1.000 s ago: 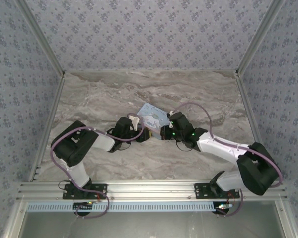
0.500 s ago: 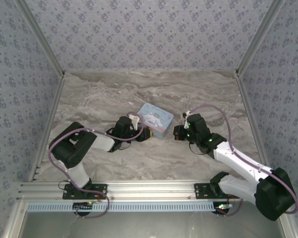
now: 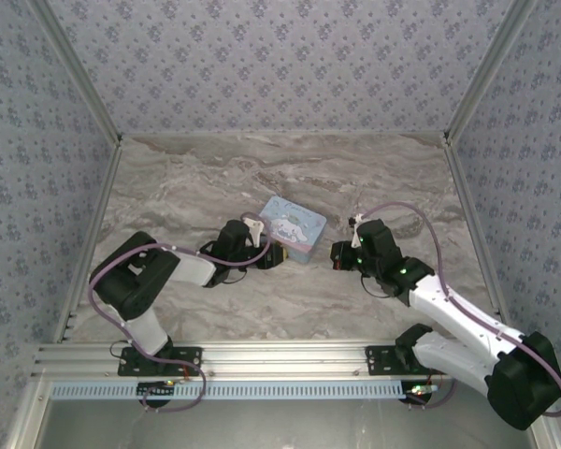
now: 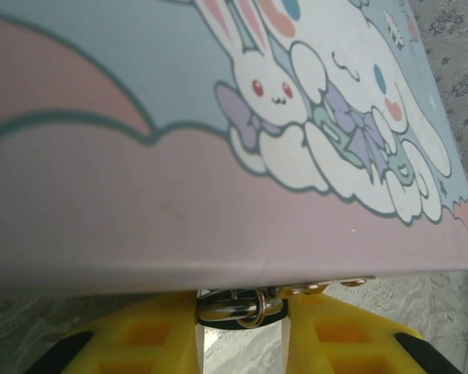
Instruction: Unlock a padlock with a key
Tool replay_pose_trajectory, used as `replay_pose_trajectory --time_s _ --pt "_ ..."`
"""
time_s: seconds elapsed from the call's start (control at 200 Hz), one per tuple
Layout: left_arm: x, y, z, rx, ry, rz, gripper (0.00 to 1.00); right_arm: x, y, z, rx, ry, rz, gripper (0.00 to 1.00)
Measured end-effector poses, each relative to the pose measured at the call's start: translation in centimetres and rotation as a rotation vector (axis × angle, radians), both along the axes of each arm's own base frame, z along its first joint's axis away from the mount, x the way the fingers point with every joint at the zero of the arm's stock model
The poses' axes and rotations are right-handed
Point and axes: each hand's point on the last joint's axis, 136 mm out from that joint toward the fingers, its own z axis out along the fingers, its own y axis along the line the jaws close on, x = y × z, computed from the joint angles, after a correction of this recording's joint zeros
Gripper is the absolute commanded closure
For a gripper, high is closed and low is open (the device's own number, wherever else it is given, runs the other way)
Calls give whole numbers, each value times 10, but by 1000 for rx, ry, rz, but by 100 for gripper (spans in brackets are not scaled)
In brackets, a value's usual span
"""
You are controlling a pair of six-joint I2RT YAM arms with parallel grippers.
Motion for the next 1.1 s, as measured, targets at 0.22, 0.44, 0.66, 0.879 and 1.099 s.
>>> replay_pose_trajectory --time_s 0.22,0.44,0.66,0.879,1.099 --pt "-3 1 4 2 12 -1 73 -8 11 0 -10 -11 56 100" --pt "-6 -1 9 -9 54 4 74 -24 25 -15 -56 -53 176 100" --pt "-15 -6 18 -26 84 1 74 -34 36 -32 -95 -96 292 100" --pt "-23 -8 21 -16 107 7 74 -34 51 -43 -111 -124 401 100" --pt "-28 -6 29 -12 122 29 74 -27 55 -56 -143 -120 456 100"
